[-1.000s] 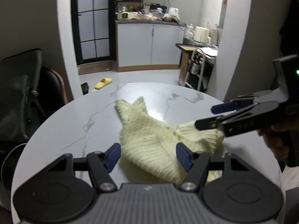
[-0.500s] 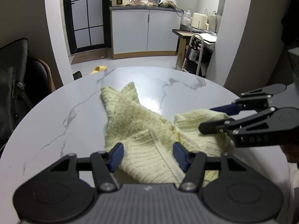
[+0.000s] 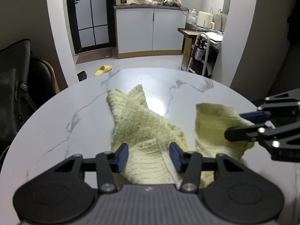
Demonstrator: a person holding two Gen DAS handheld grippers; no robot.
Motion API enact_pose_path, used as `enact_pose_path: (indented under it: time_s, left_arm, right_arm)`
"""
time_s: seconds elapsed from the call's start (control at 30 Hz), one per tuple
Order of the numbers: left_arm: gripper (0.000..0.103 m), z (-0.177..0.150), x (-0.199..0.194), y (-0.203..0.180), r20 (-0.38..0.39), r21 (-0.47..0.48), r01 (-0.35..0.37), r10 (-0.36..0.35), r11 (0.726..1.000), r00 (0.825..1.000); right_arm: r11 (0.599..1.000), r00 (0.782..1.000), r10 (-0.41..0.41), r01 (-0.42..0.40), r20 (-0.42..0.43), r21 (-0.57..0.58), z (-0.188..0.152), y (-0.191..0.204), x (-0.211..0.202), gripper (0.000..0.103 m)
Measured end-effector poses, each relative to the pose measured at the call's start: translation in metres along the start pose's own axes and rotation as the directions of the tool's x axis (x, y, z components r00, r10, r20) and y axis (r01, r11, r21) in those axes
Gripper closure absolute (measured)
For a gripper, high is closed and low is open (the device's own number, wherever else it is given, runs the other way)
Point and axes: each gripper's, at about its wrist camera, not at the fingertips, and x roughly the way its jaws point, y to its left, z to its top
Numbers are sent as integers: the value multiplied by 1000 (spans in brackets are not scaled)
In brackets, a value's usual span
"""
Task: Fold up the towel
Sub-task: 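Grasp one towel corner with the left gripper while the right gripper grasps another corner, then lift the towel up with both grippers, spreading the corners apart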
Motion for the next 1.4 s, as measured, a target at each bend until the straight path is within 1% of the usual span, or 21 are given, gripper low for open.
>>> enact_pose_path:
  time_s: [0.07,0.13,0.17,0.2,0.3,0.57,0.67,0.8,0.83,0.87,0.9,1.03,1.13,1.4]
  left_arm:
    - [57,-1,1,-1,6,9,2,-2,1000,1000]
    - [73,-1,1,-1,12,12,11,-11,1000,1000]
    - [79,-1,1,-1,13,13,10,-10,1000,1000]
    - [90,-1,1,0,17,14,4,-4,1000,1000]
    - [92,-2,-2,5,22,-1,9,-9,1000,1000]
    - [92,-2,-22,14,52,-27,21,-19,999,998]
    - [92,-5,-29,18,66,-38,19,-16,999,998]
    - [92,-9,-39,24,80,-49,19,-15,999,997]
    - [92,-11,-42,25,84,-51,20,-16,999,996]
    - [92,-12,-43,26,85,-51,19,-15,999,996]
    - [92,-13,-46,27,88,-52,19,-15,998,996]
    - [92,-18,-54,30,96,-56,25,-20,998,995]
    - [92,-20,-56,30,93,-49,33,-28,998,995]
    - [92,-31,-61,34,90,-66,30,-24,997,996]
  right_arm:
    - [1000,1000,17,-17,-3,-16,-1,2,-3,81]
    - [999,1000,26,-26,-8,-24,-1,3,-2,81]
    - [999,1000,28,-29,-13,-28,-2,4,-2,81]
    - [999,999,29,-29,-14,-29,-2,5,-2,81]
    - [999,999,35,-35,-11,-34,-2,6,-1,81]
    - [998,998,58,-58,3,-22,0,10,2,80]
    - [997,998,68,-68,-9,-26,1,13,6,79]
    - [996,997,83,-83,-5,-19,2,15,7,78]
    - [996,996,90,-90,3,-20,3,16,5,76]
    - [995,995,96,-96,10,-21,3,18,4,70]
    - [994,994,104,-103,18,-22,4,19,3,67]
    - [989,989,140,-138,37,-48,7,30,0,66]
    - [989,990,137,-135,22,-67,10,38,6,66]
    - [993,996,85,-84,7,-82,18,52,20,66]
